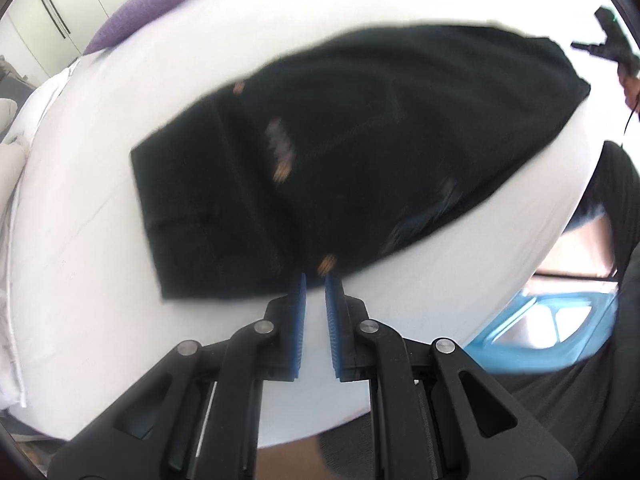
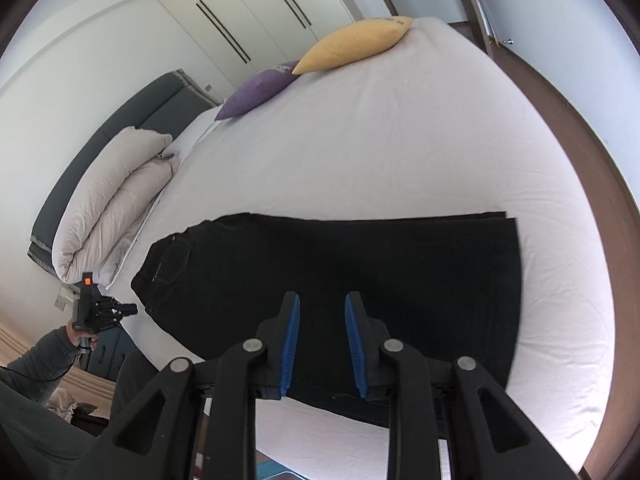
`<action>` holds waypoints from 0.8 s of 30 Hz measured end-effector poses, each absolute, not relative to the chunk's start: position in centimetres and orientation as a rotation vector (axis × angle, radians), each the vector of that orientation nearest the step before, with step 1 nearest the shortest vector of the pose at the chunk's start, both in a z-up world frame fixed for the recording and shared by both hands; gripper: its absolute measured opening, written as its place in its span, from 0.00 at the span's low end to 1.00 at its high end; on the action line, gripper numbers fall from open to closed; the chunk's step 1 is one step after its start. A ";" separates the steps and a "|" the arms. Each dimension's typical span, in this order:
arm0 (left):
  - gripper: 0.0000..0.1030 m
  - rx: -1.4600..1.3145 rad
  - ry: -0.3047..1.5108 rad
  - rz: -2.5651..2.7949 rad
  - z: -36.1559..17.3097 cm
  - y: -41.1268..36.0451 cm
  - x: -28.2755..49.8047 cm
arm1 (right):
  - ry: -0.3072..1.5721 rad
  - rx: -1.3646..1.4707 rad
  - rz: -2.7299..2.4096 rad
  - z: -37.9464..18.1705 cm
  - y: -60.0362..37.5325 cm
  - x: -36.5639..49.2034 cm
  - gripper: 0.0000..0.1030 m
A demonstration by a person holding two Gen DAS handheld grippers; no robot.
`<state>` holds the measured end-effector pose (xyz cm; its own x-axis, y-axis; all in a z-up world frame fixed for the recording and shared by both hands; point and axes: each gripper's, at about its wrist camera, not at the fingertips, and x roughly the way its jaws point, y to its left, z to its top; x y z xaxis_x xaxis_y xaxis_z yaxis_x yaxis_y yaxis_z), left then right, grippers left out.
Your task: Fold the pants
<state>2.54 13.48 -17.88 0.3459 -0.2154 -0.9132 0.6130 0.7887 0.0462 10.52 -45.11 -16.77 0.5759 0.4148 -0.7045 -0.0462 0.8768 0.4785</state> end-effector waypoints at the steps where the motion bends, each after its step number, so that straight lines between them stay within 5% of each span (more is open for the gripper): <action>1: 0.11 0.390 1.068 -0.589 -17.4 12.4 2.5 | 0.943 0.446 0.286 -17.5 -44.5 10.9 0.26; 13: 0.10 0.396 1.107 -0.720 -22.7 1.5 2.4 | 1.083 0.572 0.242 -23.6 -44.9 8.8 0.22; 15: 0.10 0.365 1.126 -0.735 -22.7 2.9 2.4 | 1.072 0.587 0.238 -23.9 -45.6 8.0 0.19; 17: 0.10 0.396 1.132 -0.748 -22.6 3.8 1.5 | 1.076 0.604 0.221 -24.1 -46.1 7.6 0.05; 19: 0.11 0.415 1.147 -0.762 -21.9 4.7 1.3 | 1.077 0.606 0.210 -23.6 -46.4 7.4 0.05; 24: 0.11 0.391 1.073 -0.806 -17.9 3.3 1.9 | 0.960 0.627 0.267 -20.1 -45.6 8.3 0.33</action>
